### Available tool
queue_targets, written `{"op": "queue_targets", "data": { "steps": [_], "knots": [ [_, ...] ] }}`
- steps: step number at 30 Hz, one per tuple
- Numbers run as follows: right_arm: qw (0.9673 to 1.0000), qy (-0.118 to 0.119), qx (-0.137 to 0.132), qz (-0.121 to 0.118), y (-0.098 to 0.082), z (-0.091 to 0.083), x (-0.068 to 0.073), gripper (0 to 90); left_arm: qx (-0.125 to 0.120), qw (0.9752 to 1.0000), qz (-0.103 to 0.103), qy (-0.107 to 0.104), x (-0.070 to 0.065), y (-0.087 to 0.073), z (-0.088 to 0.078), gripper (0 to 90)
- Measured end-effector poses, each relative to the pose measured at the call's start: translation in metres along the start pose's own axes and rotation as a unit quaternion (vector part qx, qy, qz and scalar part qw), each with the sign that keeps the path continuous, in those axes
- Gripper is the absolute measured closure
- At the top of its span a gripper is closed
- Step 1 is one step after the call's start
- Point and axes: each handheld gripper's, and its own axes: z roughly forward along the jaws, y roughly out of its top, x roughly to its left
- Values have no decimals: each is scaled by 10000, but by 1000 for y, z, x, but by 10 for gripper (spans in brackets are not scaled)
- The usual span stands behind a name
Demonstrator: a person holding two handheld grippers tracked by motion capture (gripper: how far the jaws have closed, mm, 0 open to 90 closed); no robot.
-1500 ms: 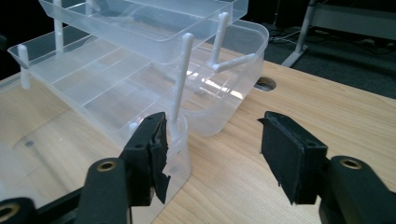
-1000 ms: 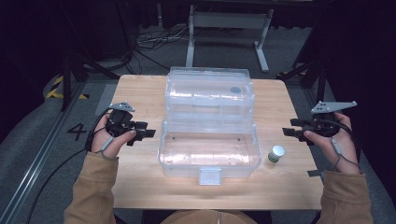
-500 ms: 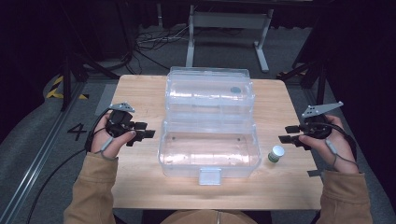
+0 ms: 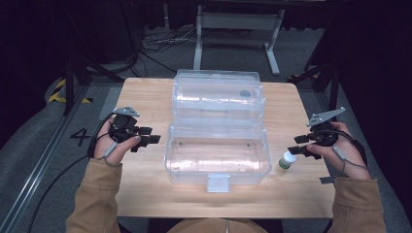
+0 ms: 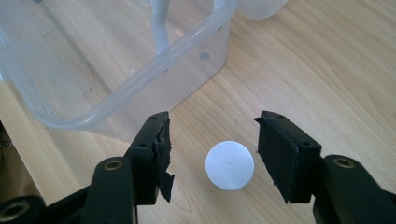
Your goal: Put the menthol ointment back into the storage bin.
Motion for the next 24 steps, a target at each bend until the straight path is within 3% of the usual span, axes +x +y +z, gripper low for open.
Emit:
{"op": "queue_targets", "data": {
  "steps": [11,24],
  "knots": [
    [9990,-6,444,-8,0,17,-4,431,12,10000,5,17,0,0,0,472],
    [9969,-13,790,32,-3,34,-10,424,29,10000,-6,20,0,0,1,472]
  ]
}}
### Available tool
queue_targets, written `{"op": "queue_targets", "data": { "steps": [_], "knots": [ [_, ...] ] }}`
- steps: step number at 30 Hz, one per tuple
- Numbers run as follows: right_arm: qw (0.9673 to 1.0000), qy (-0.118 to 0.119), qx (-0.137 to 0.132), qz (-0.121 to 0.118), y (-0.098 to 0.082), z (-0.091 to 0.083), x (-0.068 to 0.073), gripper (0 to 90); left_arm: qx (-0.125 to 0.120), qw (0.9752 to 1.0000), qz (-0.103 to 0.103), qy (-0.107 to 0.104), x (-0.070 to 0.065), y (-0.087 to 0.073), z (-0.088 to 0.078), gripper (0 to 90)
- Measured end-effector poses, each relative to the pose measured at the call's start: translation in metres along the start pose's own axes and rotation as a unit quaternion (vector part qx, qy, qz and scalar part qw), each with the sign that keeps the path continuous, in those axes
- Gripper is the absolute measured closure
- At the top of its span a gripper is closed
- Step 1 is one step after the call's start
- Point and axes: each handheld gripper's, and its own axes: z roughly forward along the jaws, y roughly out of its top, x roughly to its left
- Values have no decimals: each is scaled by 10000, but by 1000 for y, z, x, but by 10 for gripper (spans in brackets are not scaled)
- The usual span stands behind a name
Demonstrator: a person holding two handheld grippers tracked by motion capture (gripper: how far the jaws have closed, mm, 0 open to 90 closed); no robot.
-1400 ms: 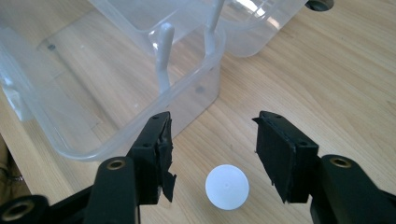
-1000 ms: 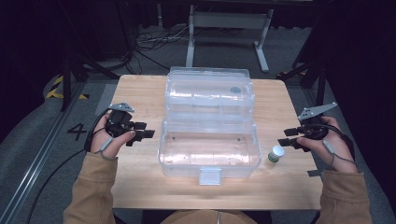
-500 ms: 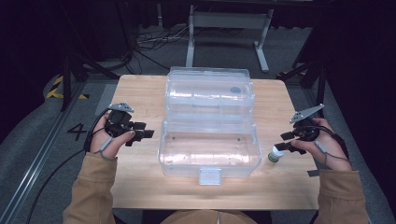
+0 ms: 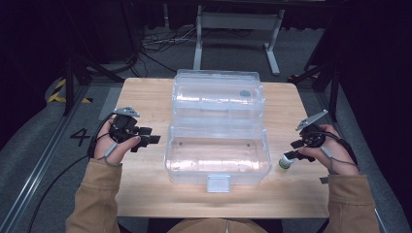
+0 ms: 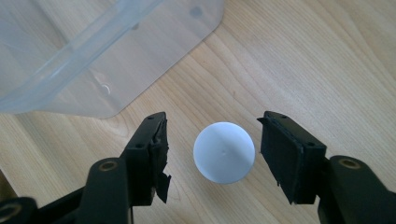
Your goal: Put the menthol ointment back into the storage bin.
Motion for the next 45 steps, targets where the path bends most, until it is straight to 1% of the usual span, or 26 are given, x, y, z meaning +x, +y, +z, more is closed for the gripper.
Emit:
{"op": "queue_targets", "data": {
  "steps": [10,19,30,34,40,45],
  "knots": [
    [9995,-14,303,-95,1,12,-2,435,2,10000,12,8,0,0,0,472],
    [9988,8,480,-91,0,21,-4,442,11,10000,10,8,0,0,0,472],
    [9971,-66,734,-163,0,29,-7,472,12,10000,13,3,1,0,0,472],
    [9967,-53,799,-136,-1,32,-8,481,15,10000,10,3,1,0,1,472],
    [9958,-9,898,-162,-1,36,-8,499,13,10000,8,4,1,0,1,472],
    [9956,-28,922,-154,-1,36,-8,505,21,10000,3,5,1,-1,1,472]
  ]
}}
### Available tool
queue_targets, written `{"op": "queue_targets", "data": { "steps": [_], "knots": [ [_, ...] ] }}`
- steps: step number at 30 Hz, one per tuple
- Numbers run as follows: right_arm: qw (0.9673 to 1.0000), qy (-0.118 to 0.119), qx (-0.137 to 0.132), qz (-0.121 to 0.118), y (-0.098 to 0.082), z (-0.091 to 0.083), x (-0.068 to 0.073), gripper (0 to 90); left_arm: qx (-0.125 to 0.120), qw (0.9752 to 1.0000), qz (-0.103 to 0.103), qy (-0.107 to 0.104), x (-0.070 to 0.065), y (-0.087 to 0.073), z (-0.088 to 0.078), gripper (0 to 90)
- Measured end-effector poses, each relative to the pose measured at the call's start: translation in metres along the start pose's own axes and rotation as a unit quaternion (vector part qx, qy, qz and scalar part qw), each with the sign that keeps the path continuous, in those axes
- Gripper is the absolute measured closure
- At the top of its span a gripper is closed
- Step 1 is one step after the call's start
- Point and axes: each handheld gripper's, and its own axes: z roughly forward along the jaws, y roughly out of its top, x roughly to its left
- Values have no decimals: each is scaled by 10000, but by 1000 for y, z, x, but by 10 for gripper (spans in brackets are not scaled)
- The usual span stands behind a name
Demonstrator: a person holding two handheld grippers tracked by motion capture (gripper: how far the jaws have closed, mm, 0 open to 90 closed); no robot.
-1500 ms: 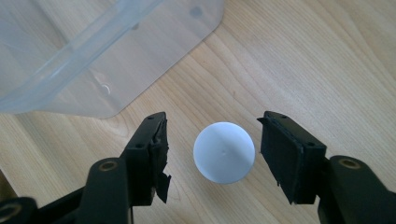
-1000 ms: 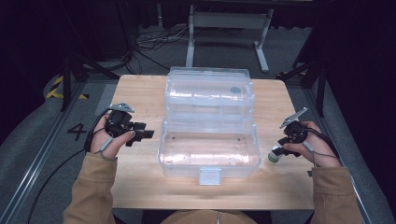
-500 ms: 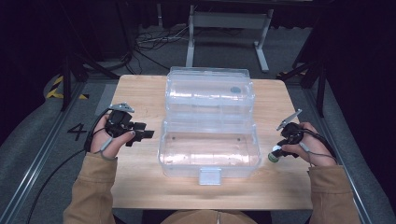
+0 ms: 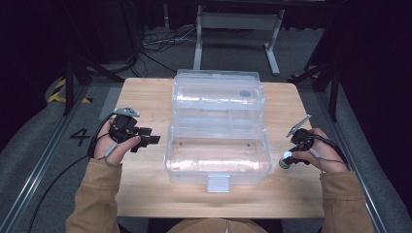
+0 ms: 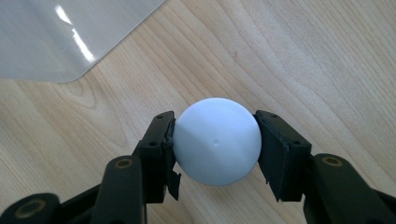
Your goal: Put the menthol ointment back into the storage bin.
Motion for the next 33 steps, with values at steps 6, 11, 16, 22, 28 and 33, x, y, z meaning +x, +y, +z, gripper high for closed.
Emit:
{"op": "queue_targets", "data": {
  "steps": [6,11,16,22,28,33],
  "knots": [
    [10000,-22,46,-20,1,-1,1,507,-6,10000,-20,6,0,-1,-1,472],
    [10000,5,-7,-48,3,-7,3,507,6,10000,-60,14,0,-4,-2,472],
    [9999,17,-86,-125,7,-15,5,507,-3,9999,-87,62,1,-8,-5,472],
    [9997,13,-176,-181,11,-24,9,508,-1,9998,-155,111,1,-13,-9,472],
    [9993,-7,-306,-194,13,-36,13,508,-3,9997,-200,143,1,-17,-12,472],
    [9989,-30,-403,-251,15,-45,17,508,14,9996,-213,178,1,-19,-13,472]
  ]
}}
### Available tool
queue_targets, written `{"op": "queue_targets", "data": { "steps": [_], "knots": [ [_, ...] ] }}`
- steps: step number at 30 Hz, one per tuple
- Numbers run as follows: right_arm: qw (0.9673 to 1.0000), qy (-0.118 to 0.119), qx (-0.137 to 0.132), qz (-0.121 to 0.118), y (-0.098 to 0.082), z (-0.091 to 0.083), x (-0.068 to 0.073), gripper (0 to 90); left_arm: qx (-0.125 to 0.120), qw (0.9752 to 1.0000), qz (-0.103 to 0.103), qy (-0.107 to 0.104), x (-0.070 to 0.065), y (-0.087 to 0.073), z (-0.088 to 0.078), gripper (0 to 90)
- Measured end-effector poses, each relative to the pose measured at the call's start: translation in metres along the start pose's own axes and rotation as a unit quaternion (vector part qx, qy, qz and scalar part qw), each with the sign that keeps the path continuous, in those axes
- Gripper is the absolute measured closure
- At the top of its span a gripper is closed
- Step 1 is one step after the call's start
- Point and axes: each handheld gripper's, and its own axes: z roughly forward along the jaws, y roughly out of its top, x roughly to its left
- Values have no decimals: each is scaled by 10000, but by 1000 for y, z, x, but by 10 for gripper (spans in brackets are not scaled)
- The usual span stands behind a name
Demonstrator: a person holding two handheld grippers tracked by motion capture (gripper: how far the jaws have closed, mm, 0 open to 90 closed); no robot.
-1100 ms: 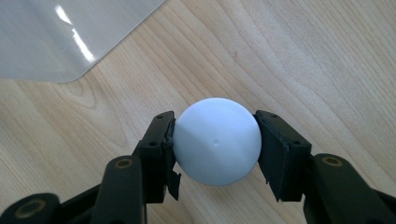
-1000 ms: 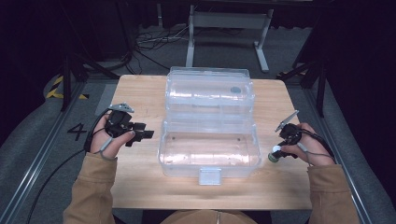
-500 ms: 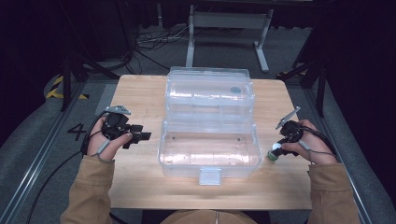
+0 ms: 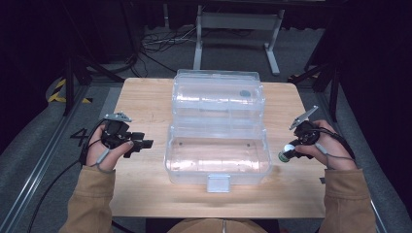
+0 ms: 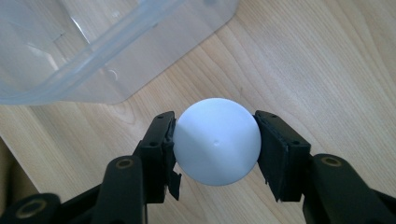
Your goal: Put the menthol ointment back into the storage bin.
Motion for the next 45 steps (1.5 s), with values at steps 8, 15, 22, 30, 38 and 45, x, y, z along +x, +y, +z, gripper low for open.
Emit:
{"op": "queue_targets", "data": {
  "steps": [8,15,22,30,38,45],
  "knots": [
    [9998,-25,-181,-30,2,-11,4,508,66,10000,-20,4,0,-2,2,470],
    [9994,-3,-338,-59,5,-19,10,508,113,9999,-50,21,1,-3,4,468],
    [9986,-58,-519,-129,6,-29,17,508,120,9999,-50,17,1,-3,4,468],
    [9971,26,-728,-222,8,-39,27,509,124,9999,-44,19,1,-3,5,467],
    [9953,81,-875,-399,12,-46,40,509,132,9999,-40,16,1,-3,5,467],
    [9943,122,-900,-566,17,-46,47,509,191,9998,-56,6,2,-3,7,462]
  ]
}}
